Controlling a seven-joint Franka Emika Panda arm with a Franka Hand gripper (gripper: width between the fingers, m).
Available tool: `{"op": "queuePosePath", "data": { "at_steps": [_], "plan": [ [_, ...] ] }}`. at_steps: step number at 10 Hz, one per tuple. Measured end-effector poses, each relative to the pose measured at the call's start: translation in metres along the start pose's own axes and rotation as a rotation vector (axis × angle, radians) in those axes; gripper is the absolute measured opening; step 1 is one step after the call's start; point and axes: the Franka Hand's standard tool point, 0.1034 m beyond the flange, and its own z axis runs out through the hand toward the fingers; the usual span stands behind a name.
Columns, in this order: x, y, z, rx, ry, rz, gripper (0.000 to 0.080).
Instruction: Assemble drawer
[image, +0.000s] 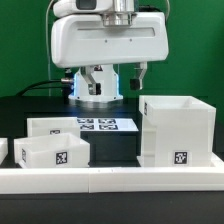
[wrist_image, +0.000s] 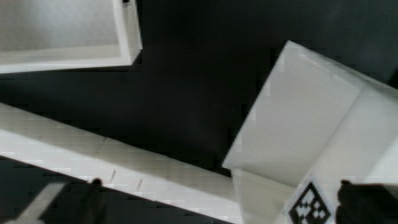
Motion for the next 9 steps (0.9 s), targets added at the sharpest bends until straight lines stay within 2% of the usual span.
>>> {"op": "queuePosePath", "data": {
  "at_steps": [2,3,5,7,9],
  "plan": [
    [-0.002,0.003,0.001,-0.001,-0.001,-0.007,0.0649],
    [-0.016,0.014,0.006,-0.008,-0.002,-0.05,0.0649],
    [-0.04,0.028,0.02,-0.014,-0.015,-0.058,0.0649],
    [-0.053,0.032,0.036,-0.026,-0.02,-0.068,0.0649],
    [-0.062,0.034,0.053,-0.026,-0.035,-0.11,0.0649]
  ]
}}
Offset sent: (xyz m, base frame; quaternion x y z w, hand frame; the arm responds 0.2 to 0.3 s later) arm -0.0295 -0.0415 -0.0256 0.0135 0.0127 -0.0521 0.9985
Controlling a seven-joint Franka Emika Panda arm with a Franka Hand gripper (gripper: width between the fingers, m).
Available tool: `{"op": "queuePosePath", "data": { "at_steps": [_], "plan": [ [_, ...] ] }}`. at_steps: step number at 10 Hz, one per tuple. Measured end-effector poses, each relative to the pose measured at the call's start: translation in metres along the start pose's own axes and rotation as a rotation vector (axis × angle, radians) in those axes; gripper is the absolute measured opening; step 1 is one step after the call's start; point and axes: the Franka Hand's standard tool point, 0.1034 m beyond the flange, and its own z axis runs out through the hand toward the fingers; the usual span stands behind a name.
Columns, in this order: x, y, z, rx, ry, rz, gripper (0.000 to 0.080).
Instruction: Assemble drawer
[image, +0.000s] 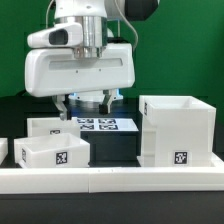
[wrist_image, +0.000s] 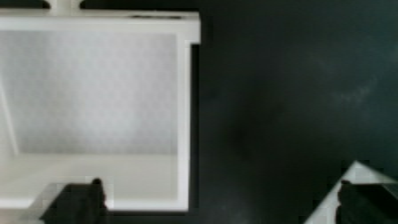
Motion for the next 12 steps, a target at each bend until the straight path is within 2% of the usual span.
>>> {"op": "queuePosePath", "data": {
  "at_steps": [2,6,7,8,9,12],
  "plan": [
    [-0.011,0.006,0.015,-0.003,-0.01,-0.02,0.0649],
    [-0.01,0.006,0.015,-0.003,-0.01,-0.017,0.0649],
    [-0.016,0.009,0.022,-0.005,-0.015,-0.037,0.0649],
    [-0.02,0.011,0.035,-0.024,-0.011,-0.033,0.0649],
    [-0.021,0.009,0.045,-0.031,-0.011,-0.033,0.0649],
    [-0.029,0.007,0.061,-0.023,-0.029,-0.031,0.0649]
  ]
}}
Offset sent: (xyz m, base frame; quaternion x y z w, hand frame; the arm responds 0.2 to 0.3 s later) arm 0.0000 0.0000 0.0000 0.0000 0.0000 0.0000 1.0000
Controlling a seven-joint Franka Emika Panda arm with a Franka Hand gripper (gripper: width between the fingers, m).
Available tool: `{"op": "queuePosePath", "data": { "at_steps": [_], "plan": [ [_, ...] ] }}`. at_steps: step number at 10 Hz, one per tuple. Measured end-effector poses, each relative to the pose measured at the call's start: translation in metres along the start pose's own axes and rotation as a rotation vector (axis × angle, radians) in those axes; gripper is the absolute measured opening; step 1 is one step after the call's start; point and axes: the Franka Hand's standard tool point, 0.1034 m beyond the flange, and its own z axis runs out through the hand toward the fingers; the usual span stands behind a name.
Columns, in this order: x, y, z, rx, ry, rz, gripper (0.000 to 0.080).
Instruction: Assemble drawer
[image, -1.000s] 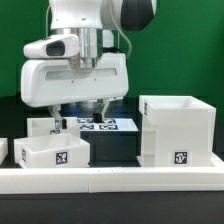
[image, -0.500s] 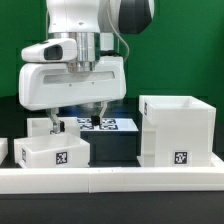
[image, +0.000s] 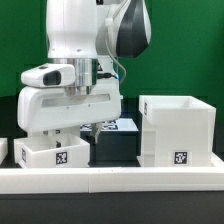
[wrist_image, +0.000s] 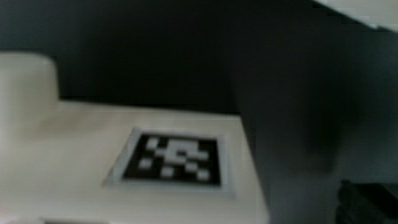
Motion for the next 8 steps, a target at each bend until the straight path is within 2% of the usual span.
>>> {"op": "queuePosePath", "data": {
  "at_steps": [4,6,7,8],
  "plan": [
    [-0.0007,-0.0012,0.0022,-0.001,-0.001,0.003,0.0649],
    [-0.0006,-0.0011,0.0021,-0.001,-0.001,0.003,0.0366],
    [-0.0005,-0.001,0.0019,0.0,-0.001,0.003,0.0366],
    [-0.0001,-0.0011,0.0018,0.0,-0.001,0.004,0.0229]
  ]
}}
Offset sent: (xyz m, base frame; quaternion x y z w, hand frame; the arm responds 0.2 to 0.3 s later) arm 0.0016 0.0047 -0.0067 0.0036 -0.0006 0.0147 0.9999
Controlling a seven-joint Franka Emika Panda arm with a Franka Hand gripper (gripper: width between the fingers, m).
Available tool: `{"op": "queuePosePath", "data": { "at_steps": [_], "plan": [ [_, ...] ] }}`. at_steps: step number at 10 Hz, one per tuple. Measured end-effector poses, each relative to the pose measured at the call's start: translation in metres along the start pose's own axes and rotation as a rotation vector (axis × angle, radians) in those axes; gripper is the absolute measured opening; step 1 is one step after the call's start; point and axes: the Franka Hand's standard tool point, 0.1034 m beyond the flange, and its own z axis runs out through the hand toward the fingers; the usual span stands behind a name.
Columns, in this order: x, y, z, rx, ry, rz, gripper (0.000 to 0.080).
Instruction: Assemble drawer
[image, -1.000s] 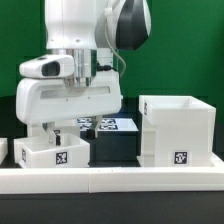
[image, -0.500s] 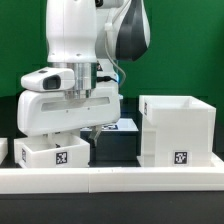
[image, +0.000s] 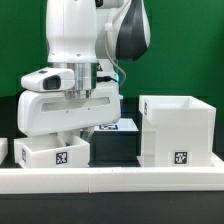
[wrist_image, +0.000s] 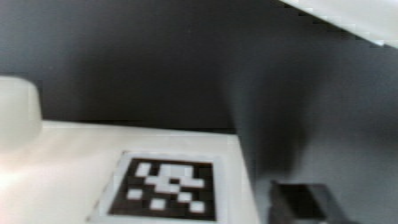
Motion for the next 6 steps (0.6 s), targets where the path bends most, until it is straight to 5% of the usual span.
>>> {"op": "queuePosePath", "data": {
  "at_steps": [2,6],
  "plan": [
    [0.0028,-0.0027,-0.0007,0.0,0.001,0.004,0.0041],
    [0.0094,-0.01,-0.0075,0.004,0.004,0.011,0.0041]
  ]
}}
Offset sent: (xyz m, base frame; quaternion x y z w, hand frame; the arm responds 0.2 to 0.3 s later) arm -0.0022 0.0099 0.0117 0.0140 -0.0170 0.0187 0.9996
